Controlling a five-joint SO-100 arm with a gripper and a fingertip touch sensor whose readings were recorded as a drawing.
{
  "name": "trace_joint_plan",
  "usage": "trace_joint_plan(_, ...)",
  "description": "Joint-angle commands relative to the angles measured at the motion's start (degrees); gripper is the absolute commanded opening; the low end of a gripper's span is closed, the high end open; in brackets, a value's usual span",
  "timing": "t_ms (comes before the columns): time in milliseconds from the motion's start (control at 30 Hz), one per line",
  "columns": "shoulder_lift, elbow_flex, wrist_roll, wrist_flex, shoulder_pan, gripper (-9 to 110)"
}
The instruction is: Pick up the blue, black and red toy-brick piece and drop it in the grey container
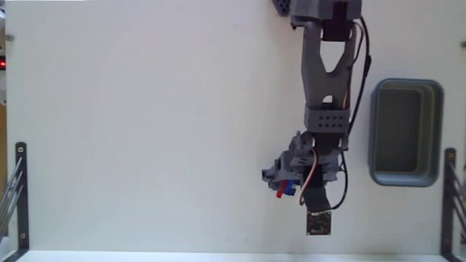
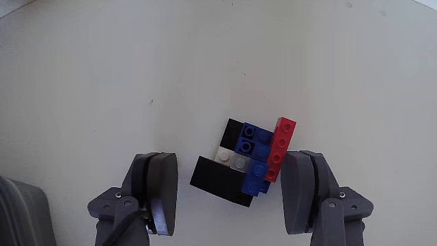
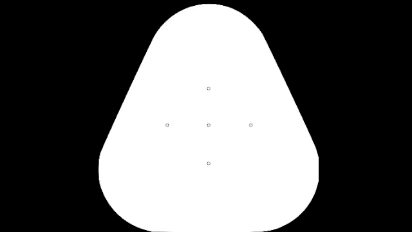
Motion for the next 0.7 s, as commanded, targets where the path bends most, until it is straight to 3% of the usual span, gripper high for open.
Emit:
trace_joint_plan(0,2.29,0.47,0.26,-1.0,-1.51,91)
trace_joint_plan(667,2.29,0.47,0.26,-1.0,-1.51,85)
